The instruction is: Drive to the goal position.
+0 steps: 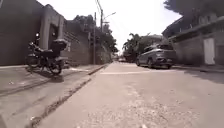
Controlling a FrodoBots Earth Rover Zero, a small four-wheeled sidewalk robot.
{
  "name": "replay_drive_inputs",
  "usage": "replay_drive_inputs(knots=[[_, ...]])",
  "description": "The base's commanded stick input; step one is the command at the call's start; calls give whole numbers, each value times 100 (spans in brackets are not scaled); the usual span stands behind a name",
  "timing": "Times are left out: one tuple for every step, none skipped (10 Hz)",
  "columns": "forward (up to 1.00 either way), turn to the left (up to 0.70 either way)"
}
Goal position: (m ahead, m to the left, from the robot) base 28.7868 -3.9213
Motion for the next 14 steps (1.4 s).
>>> replay_drive_inputs(knots=[[100, 0], [100, 0], [100, 0], [100, 0], [100, 0], [100, -3], [100, -39], [100, -39], [100, -25], [100, -11], [100, 0], [100, 0], [100, 0], [100, 0]])
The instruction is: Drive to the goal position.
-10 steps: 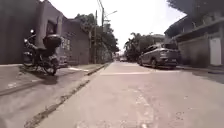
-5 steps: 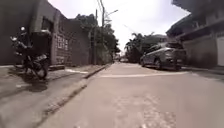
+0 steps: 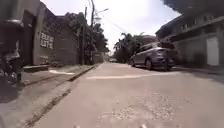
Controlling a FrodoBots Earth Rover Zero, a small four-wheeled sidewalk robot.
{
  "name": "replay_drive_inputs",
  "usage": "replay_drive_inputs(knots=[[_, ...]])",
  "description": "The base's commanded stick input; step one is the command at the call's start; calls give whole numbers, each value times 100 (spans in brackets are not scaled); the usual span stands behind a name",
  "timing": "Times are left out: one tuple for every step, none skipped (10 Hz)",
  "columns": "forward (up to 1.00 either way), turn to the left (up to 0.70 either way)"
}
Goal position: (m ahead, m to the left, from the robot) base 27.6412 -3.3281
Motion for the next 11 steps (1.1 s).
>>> replay_drive_inputs(knots=[[100, 0], [100, 0], [100, 0], [100, 0], [100, 0], [100, 0], [100, 0], [100, 0], [100, 0], [100, 0], [100, 0]])
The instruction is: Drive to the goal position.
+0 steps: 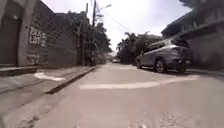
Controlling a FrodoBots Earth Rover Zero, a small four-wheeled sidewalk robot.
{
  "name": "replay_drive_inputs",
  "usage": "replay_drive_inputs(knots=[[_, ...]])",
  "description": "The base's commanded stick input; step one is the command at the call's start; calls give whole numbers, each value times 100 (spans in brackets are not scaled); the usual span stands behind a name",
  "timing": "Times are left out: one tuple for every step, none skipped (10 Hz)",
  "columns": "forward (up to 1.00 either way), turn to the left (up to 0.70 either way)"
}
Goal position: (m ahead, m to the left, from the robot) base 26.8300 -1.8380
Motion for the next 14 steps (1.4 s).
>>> replay_drive_inputs(knots=[[100, 0], [100, 0], [100, 0], [100, 0], [100, 0], [100, 0], [100, 0], [100, 0], [100, 0], [100, 0], [100, 0], [100, 0], [100, 1], [100, 3]])
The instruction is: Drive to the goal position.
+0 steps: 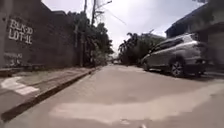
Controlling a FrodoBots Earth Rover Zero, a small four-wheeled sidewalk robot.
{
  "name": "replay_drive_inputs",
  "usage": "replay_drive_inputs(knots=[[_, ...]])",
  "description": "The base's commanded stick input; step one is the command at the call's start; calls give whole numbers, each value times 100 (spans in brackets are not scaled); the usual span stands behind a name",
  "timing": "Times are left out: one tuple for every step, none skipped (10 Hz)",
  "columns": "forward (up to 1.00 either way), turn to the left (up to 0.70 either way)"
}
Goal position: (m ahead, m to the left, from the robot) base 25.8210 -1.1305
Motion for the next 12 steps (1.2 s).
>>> replay_drive_inputs(knots=[[100, 3], [100, 3], [100, 3], [100, 2], [100, 2], [100, 1], [100, 0], [100, 0], [100, 0], [100, 0], [100, 0], [100, 0]])
